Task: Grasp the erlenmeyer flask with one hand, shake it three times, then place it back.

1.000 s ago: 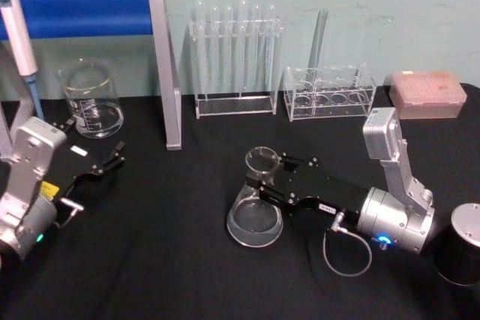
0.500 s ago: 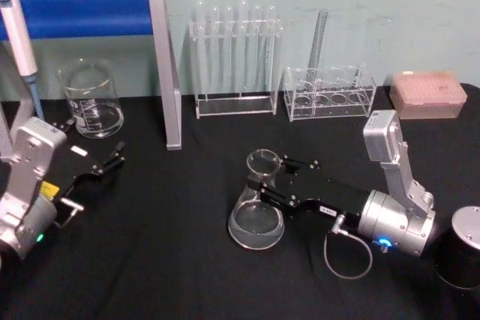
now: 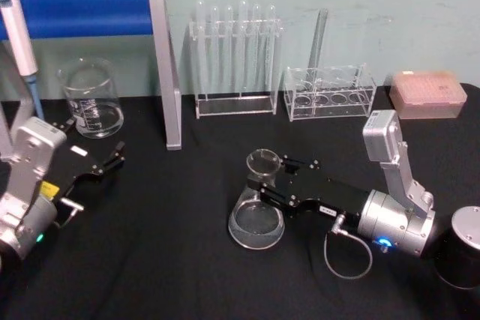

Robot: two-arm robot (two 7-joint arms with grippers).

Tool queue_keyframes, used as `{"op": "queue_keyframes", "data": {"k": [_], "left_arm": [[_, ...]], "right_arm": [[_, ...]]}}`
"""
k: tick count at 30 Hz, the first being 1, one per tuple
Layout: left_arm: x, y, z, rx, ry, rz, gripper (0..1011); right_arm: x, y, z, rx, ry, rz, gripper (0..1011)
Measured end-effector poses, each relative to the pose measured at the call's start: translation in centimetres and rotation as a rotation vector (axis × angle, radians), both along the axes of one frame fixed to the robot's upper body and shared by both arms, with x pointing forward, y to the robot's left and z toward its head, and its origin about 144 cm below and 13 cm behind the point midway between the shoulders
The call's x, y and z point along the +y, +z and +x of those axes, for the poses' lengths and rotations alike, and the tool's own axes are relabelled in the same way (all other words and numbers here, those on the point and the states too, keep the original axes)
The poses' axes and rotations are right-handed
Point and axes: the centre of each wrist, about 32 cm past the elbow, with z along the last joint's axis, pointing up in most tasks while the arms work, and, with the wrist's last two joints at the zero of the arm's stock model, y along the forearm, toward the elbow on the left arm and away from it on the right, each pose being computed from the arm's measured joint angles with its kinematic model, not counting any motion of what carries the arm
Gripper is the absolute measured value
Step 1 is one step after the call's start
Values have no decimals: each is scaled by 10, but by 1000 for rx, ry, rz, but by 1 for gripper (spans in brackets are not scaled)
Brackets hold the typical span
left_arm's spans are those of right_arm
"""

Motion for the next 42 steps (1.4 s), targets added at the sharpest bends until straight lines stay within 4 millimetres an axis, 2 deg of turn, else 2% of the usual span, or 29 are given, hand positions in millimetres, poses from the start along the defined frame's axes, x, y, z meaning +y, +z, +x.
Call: {"op": "queue_keyframes", "data": {"k": [24, 29, 30, 31, 32, 34, 35, 42], "left_arm": [[0, 0, 0, 0, 0, 0, 1001], [0, 0, 0, 0, 0, 0, 1001], [0, 0, 0, 0, 0, 0, 1001], [0, 0, 0, 0, 0, 0, 1001], [0, 0, 0, 0, 0, 0, 1001], [0, 0, 0, 0, 0, 0, 1001], [0, 0, 0, 0, 0, 0, 1001], [0, 0, 0, 0, 0, 0, 1001]], "right_arm": [[0, 0, 0, 0, 1, 0, 473], [0, 0, 0, 0, 1, 0, 602], [0, 0, 0, 0, 1, 0, 671], [0, 0, 0, 0, 1, 0, 671], [0, 0, 0, 0, 1, 0, 730], [0, 0, 0, 0, 1, 0, 768], [0, 0, 0, 0, 1, 0, 825], [0, 0, 0, 0, 1, 0, 1002]]}}
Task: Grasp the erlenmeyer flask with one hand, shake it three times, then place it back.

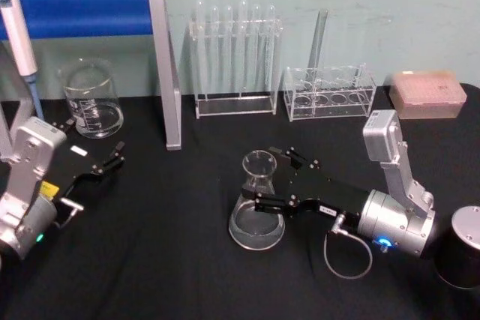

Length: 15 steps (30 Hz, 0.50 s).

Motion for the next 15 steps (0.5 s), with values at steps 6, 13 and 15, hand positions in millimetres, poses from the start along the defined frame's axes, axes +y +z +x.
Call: {"op": "queue_keyframes", "data": {"k": [6, 13, 15], "left_arm": [[0, 0, 0, 0, 0, 0, 1001], [0, 0, 0, 0, 0, 0, 1001], [0, 0, 0, 0, 0, 0, 1001]], "right_arm": [[0, 0, 0, 0, 0, 0, 1000], [0, 0, 0, 0, 0, 0, 1000], [0, 0, 0, 0, 0, 0, 1000]]}}
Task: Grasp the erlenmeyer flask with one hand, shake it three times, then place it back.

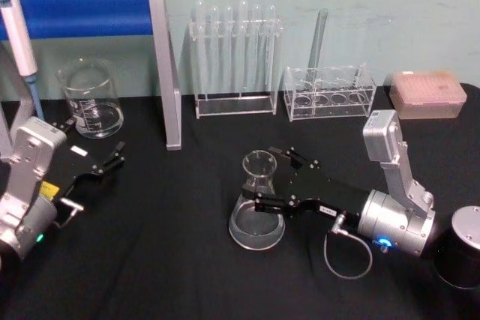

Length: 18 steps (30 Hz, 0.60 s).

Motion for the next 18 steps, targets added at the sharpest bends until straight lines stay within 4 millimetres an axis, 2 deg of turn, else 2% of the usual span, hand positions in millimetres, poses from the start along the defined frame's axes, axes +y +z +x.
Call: {"op": "queue_keyframes", "data": {"k": [18], "left_arm": [[0, 0, 0, 0, 0, 0, 1001]], "right_arm": [[-6, 1, -1, 10, 47, 5, 1000]]}}
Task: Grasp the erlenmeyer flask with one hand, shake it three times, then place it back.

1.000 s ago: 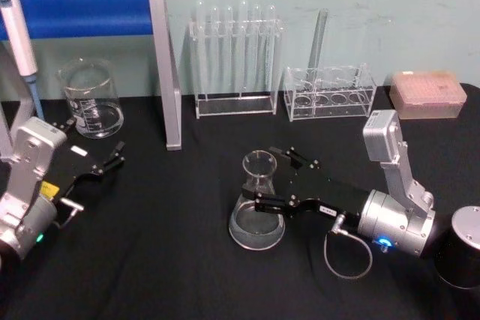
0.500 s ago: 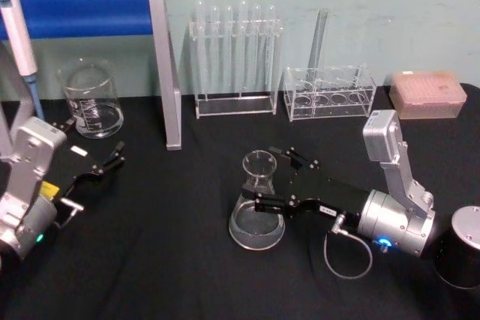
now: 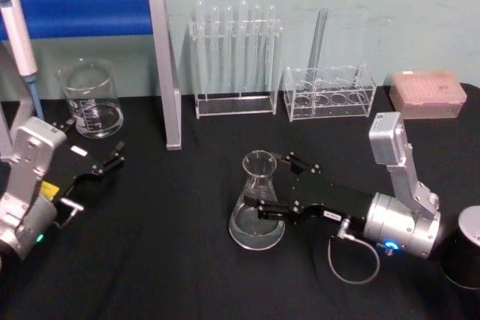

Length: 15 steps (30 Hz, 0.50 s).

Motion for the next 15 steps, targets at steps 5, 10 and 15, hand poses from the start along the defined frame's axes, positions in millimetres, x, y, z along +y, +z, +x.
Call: {"op": "queue_keyframes", "data": {"k": [5, 10, 15], "left_arm": [[0, 0, 0, 0, 0, 0, 1001], [0, 0, 0, 0, 0, 0, 1001], [0, 0, 0, 0, 0, 0, 1001]], "right_arm": [[-7, 1, -3, -3, 24, 0, 1000], [-17, 2, -9, -10, 12, -6, 1000], [-31, 6, -19, -26, -29, -23, 1000]]}}
